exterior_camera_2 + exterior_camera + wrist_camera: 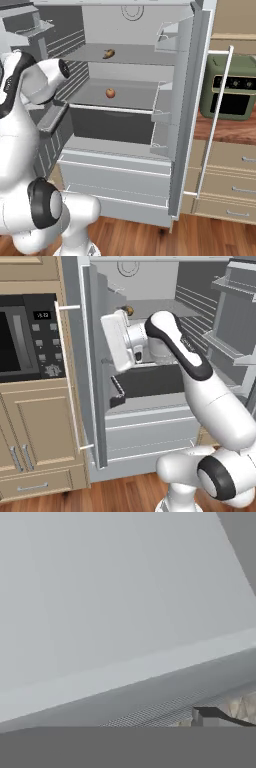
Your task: Retrieve the banana and peach from the fridge and place them into the bowl on the dining table.
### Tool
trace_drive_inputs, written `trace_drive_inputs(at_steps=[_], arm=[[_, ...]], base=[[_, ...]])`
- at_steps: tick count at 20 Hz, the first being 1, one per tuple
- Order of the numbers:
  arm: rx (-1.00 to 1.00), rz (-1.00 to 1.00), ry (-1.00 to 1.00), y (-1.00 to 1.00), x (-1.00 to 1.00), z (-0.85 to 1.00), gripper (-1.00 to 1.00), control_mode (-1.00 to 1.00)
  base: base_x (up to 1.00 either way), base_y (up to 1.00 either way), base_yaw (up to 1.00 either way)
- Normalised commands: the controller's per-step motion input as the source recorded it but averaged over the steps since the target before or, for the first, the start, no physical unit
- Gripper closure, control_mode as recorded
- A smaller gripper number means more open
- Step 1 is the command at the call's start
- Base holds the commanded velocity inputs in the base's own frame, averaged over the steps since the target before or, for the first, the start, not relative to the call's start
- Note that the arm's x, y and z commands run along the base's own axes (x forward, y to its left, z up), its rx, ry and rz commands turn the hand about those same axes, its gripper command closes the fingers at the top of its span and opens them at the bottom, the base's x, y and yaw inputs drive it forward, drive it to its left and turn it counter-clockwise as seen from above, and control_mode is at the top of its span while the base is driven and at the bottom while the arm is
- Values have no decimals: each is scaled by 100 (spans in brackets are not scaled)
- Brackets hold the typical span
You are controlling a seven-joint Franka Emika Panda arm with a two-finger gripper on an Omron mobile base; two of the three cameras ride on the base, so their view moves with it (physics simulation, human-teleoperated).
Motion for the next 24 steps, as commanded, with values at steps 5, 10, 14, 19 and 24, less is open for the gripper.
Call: trace_drive_inputs(at_steps=[5, 10, 14, 19, 24], arm=[[0, 3, -20, 25, -100, 45, -100, -100], [-2, 3, -18, 20, -100, 53, -100, -100], [-2, -6, -21, -34, -100, 55, -100, -100], [-15, -13, -2, -94, -81, 21, -100, -100], [-39, -1, 0, -100, -58, 8, -100, -100]], base=[[0, 0, 0], [0, 0, 0], [0, 0, 0], [0, 0, 0], [0, 0, 0]])
